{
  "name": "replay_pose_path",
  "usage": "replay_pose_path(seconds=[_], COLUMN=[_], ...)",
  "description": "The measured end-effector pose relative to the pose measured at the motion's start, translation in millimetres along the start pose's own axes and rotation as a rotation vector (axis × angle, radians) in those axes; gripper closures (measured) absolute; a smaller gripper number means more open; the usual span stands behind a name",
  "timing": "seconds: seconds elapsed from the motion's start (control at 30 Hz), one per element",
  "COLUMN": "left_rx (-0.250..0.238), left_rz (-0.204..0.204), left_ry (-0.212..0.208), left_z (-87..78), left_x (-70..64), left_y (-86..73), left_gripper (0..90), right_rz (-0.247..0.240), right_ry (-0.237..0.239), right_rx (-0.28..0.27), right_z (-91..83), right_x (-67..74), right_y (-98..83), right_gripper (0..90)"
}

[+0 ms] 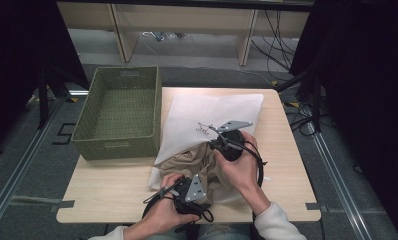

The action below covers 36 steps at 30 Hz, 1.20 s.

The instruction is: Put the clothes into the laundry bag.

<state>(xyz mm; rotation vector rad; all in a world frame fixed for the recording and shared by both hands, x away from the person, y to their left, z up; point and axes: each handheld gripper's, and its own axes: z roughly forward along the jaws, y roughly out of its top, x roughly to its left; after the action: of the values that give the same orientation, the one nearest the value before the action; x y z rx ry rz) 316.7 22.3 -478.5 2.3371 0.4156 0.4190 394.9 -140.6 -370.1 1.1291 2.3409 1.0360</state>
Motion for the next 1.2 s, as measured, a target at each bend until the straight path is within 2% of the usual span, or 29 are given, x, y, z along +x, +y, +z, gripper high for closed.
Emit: replay_pose_path(seconds=[0.07,0.2,0.27,0.3,0.37,0.4,0.43,0.47,0.5,0.53,0.57,0.6,0.67,0.7,0.73,0.77,0.8,0.83,0.87,0.9,0.93,0.97,1.03,1.07,1.1,1.2], left_rx=[0.008,0.006,0.009,0.007,0.003,-0.005,-0.012,-0.02,-0.048,-0.082,-0.097,-0.128,-0.157,-0.186,-0.208,-0.214,-0.23,-0.231,-0.227,-0.238,-0.24,-0.228,-0.236,-0.26,-0.257,-0.249], left_rz=[-0.022,-0.036,-0.042,-0.042,-0.056,-0.064,-0.061,-0.064,-0.081,-0.102,-0.104,-0.114,-0.124,-0.127,-0.145,-0.138,-0.149,-0.159,-0.16,-0.177,-0.172,-0.159,-0.162,-0.175,-0.165,-0.16], left_ry=[-0.014,-0.04,-0.04,-0.035,-0.041,-0.04,-0.031,-0.021,-0.006,0.003,0.02,0.043,0.078,0.102,0.116,0.134,0.153,0.171,0.188,0.196,0.21,0.218,0.225,0.208,0.216,0.242], left_z=[7.0,10.9,10.7,10.4,9.9,8.6,6.8,4.8,0.7,-2.9,-6.3,-12.0,-20.2,-22.4,-23.9,-25.0,-23.0,-18.4,-13.8,-7.1,-2.7,4.5,16.0,24.9,28.4,38.0], left_x=[0.7,1.0,2.2,3.8,7.5,10.1,12.6,14.6,18.7,21.4,24.5,29.6,36.9,40.4,43.6,48.2,52.0,57.2,61.2,62.9,63.9,64.5,62.4,60.6,61.1,63.0], left_y=[-1.6,1.1,3.6,4.7,6.6,7.8,9.1,10.3,12.7,15.2,17.3,21.2,27.3,30.2,33.3,35.3,36.9,37.4,36.5,35.2,34.4,32.5,30.9,30.7,30.4,31.6], left_gripper=[25.3,46.0,54.5,61.4,72.3,75.2,78.7,79.5,80.1,80.4,80.6,80.8,81.0,81.1,81.1,81.0,81.0,80.8,80.6,80.3,80.1,80.0,79.5,79.0,78.2,74.5], right_rz=[0.018,0.024,0.026,0.012,0.038,-0.004,-0.02,0.036,0.012,0.018,0.028,0.004,0.002,-0.003,0.018,0.017,-0.008,-0.006,0.024,-0.004,-0.011,-0.005,0.009,-0.004,-0.019,-0.004], right_ry=[-0.002,0.002,0.005,0.006,0.004,0.004,0.007,0.015,0.012,0.01,0.021,0.016,0.028,0.031,0.044,0.052,0.067,0.058,0.066,0.063,0.069,0.07,0.066,0.058,0.067,0.059], right_rx=[0.008,0.006,0.014,0.012,0.016,0.004,-0.005,0.016,0.006,-0.004,-0.001,-0.009,-0.016,-0.022,-0.025,-0.03,-0.046,-0.052,-0.05,-0.066,-0.064,-0.064,-0.069,-0.07,-0.088,-0.087], right_z=[0.1,1.1,1.1,1.3,0.8,1.5,1.8,-0.4,-0.4,-1.2,-2.4,-3.4,-5.6,-6.5,-7.6,-8.9,-8.8,-10.5,-12.9,-13.4,-14.8,-15.9,-17.1,-17.6,-15.7,-15.1], right_x=[1.3,1.8,2.7,2.2,4.2,1.8,1.0,4.5,3.0,4.0,5.0,4.3,5.7,6.9,9.0,10.1,9.5,11.3,13.8,12.6,12.9,13.5,13.8,11.8,8.7,4.8], right_y=[-0.6,-0.7,-0.9,-0.8,-0.7,-0.5,-0.5,-0.5,-0.3,-0.2,0.9,1.5,2.5,3.1,4.0,4.4,5.5,6.1,6.5,7.0,7.4,7.8,7.6,7.9,8.2,7.1], right_gripper=[88.2,88.2,88.2,88.2,88.2,88.2,88.2,88.2,88.3,88.3,88.3,88.3,88.3,88.4,88.4,88.4,88.4,88.4,88.4,88.4,88.4,88.4,88.4,88.4,88.4,88.4])
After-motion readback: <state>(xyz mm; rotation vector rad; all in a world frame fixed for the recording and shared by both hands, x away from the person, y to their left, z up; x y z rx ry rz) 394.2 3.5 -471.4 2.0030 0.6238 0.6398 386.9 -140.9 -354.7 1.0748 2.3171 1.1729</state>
